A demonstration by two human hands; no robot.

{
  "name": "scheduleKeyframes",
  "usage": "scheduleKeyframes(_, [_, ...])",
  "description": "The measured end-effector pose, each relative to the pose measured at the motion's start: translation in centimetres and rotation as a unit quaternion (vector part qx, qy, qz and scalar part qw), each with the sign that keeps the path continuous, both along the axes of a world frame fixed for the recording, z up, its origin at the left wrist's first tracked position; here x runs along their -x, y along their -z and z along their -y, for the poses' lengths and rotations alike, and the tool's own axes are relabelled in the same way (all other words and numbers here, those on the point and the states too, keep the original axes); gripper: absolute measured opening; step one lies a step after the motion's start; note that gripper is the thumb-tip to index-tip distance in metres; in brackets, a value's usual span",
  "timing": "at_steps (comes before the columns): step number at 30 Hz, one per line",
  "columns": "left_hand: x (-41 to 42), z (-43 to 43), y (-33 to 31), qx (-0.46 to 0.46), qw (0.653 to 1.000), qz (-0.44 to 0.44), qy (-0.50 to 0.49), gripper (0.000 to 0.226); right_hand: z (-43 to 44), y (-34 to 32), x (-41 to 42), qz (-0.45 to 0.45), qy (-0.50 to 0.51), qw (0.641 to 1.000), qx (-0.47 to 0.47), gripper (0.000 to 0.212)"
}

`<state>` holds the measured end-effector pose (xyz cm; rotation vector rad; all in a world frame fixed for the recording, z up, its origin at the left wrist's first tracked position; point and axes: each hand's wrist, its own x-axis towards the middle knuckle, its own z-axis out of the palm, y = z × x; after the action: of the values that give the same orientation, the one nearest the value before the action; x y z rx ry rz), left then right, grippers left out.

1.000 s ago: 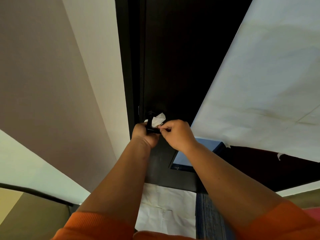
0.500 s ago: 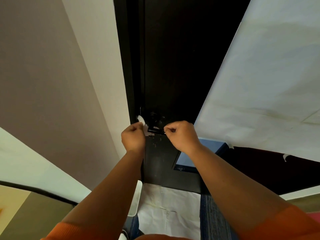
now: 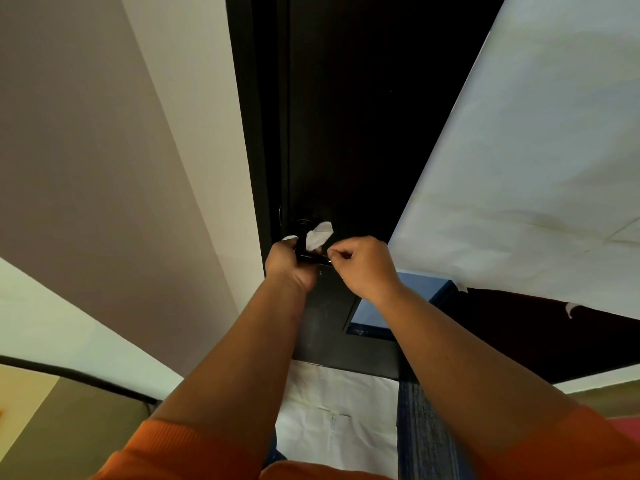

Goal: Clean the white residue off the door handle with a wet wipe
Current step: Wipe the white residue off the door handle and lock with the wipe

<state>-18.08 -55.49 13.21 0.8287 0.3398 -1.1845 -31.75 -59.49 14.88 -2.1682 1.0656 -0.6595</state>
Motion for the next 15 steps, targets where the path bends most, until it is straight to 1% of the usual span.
scheduleKeyframes(2, [0.4, 0.0, -0.8, -0.018, 0.999, 0.024, -0.025, 0.043, -0.1, -0.1, 0.1, -0.003, -0.005, 1.0, -0.001, 0.013])
scheduleKeyframes(4, [1.3, -0.3, -0.9, -0.034, 0.998, 0.039, -0.047, 0.035, -0.1, -0.1, 0.2, -0.003, -0.007, 1.0, -0.002, 0.013])
scheduleKeyframes(6, [1.7, -0.4, -0.6, -0.033, 0.998, 0.022, -0.053, 0.03, -0.1, -0.1, 0.2, -0.002, -0.007, 1.0, -0.003, 0.013])
scheduleKeyframes(11, [1.0, -0.6, 0.3, 0.004, 0.998, -0.06, -0.029, 0.038, -0.1, -0.2, 0.2, -0.002, -0.001, 1.0, -0.007, 0.014])
scheduleKeyframes(15, [1.1, -0.7, 0.2, 0.02, 0.996, -0.073, -0.038, 0.035, 0.0, -0.2, 0.0, -0.004, 0.0, 1.0, 0.001, 0.013])
